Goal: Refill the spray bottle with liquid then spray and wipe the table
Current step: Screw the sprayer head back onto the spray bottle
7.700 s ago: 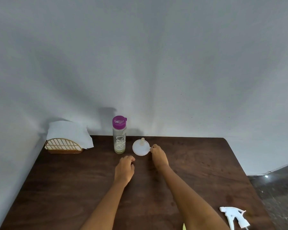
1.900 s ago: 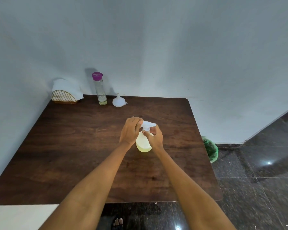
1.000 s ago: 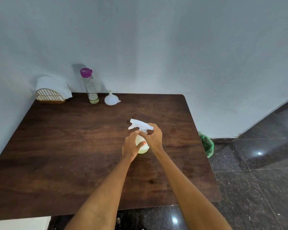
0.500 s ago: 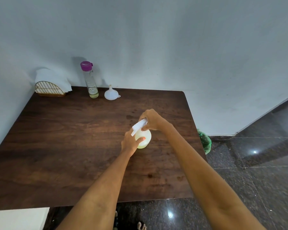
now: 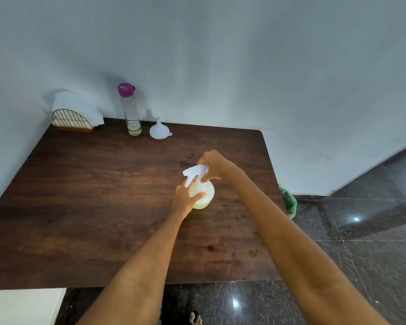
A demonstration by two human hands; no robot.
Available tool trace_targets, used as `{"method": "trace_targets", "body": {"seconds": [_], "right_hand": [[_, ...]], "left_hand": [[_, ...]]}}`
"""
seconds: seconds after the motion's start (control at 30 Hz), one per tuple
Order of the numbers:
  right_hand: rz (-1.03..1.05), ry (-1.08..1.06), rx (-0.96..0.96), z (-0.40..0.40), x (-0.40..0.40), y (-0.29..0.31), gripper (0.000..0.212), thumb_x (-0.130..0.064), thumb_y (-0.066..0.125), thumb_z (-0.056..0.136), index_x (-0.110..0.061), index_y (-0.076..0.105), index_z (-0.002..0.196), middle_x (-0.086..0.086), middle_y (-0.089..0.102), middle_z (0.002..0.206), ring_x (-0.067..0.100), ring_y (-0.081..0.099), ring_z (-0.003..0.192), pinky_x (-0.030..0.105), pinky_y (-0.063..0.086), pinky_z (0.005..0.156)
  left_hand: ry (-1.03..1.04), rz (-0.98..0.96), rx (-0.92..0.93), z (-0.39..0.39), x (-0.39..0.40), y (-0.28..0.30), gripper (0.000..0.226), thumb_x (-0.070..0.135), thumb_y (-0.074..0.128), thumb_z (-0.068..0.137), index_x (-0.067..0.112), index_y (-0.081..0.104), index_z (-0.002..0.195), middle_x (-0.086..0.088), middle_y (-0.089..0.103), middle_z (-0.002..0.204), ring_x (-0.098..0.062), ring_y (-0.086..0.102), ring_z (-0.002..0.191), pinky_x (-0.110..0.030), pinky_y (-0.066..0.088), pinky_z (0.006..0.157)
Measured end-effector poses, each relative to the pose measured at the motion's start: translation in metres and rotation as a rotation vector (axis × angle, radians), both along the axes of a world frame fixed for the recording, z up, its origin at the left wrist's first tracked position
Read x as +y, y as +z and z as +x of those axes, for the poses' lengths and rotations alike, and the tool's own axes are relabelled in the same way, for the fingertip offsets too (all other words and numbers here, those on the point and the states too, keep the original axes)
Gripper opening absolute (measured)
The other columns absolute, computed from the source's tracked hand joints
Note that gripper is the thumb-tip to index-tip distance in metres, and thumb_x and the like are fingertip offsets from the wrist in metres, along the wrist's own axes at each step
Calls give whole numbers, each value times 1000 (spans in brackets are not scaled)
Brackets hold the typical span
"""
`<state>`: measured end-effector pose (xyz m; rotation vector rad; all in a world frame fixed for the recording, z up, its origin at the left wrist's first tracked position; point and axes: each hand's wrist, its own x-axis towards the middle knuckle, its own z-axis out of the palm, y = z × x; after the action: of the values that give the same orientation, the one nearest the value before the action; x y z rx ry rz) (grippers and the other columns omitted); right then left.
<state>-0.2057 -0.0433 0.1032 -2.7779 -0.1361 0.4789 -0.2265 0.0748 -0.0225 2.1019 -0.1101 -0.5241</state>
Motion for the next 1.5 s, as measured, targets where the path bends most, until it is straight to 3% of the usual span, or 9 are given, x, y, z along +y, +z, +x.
{"method": "trace_targets", "body": {"seconds": [0.1, 0.27, 0.47, 0.73, 0.87, 1.0, 1.1, 1.33, 1.5], "right_hand": [[32, -79, -43, -4, 3, -6, 40, -18, 77, 75, -6, 64, 111, 8, 65, 108, 13, 55, 79, 16, 45, 71], [61, -225, -104, -14, 4, -19, 22, -21, 76, 76, -5, 64, 88, 2, 54, 73, 11, 48, 59, 11, 28, 52], [102, -223, -40, -12, -1, -11, 31, -20, 77, 74, -1, 66, 96, 6, 58, 85, 13, 49, 60, 12, 32, 54], [-40, -490, -265, -22, 25, -29, 34, -39, 61, 87, -6, 62, 97, 9, 68, 90, 14, 56, 69, 19, 40, 60], [76, -421, -148, -25, 15, -39, 59, -53, 60, 82, -8, 51, 118, 9, 58, 114, 22, 55, 104, 30, 45, 86], [530, -376, -83, -34, 7, -37, 56, -25, 68, 82, -12, 44, 131, 8, 53, 129, 22, 53, 111, 33, 46, 95], [459, -383, -250, -37, 5, -43, 44, -6, 65, 82, -5, 53, 124, 15, 61, 119, 27, 58, 105, 30, 46, 90], [424, -549, -466, -41, 25, -67, 30, -22, 65, 82, -8, 56, 107, 8, 60, 99, 18, 52, 93, 23, 43, 78], [589, -551, -490, -50, 24, -78, 41, -11, 63, 79, -10, 56, 119, 6, 63, 112, 16, 54, 99, 26, 46, 87]], "left_hand": [[-31, 29, -61, 1, 1, -4, 78, 55, 62, 72, 21, 41, 139, -8, 48, 139, -31, 43, 129, -52, 40, 102], [-38, 42, -123, -2, 2, -2, 61, 40, 67, 80, 23, 46, 134, -2, 51, 136, -27, 45, 126, -51, 42, 100], [-42, 83, -144, -1, 0, -1, 61, 39, 64, 85, 20, 41, 138, -2, 46, 142, -28, 41, 130, -48, 39, 104], [-31, 113, -142, -2, -2, -2, 61, 35, 61, 87, 19, 37, 141, 0, 44, 143, -27, 38, 131, -45, 38, 103], [-46, 101, -149, 1, -1, -4, 55, 38, 62, 85, 19, 44, 133, -2, 49, 136, -29, 42, 127, -47, 41, 99], [-27, 101, -159, 0, -2, -5, 56, 38, 63, 85, 21, 42, 135, 0, 48, 138, -27, 42, 127, -47, 41, 99], [-24, 116, -162, 0, -3, -7, 60, 39, 62, 86, 22, 40, 139, 1, 45, 142, -26, 40, 129, -45, 39, 100], [-32, 119, -179, 1, -2, -14, 57, 38, 63, 85, 24, 41, 136, 6, 49, 137, -25, 43, 126, -42, 43, 92], [-45, 121, -201, 3, -2, -13, 54, 44, 59, 87, 25, 44, 135, 6, 46, 141, -25, 43, 127, -41, 44, 93]]}}
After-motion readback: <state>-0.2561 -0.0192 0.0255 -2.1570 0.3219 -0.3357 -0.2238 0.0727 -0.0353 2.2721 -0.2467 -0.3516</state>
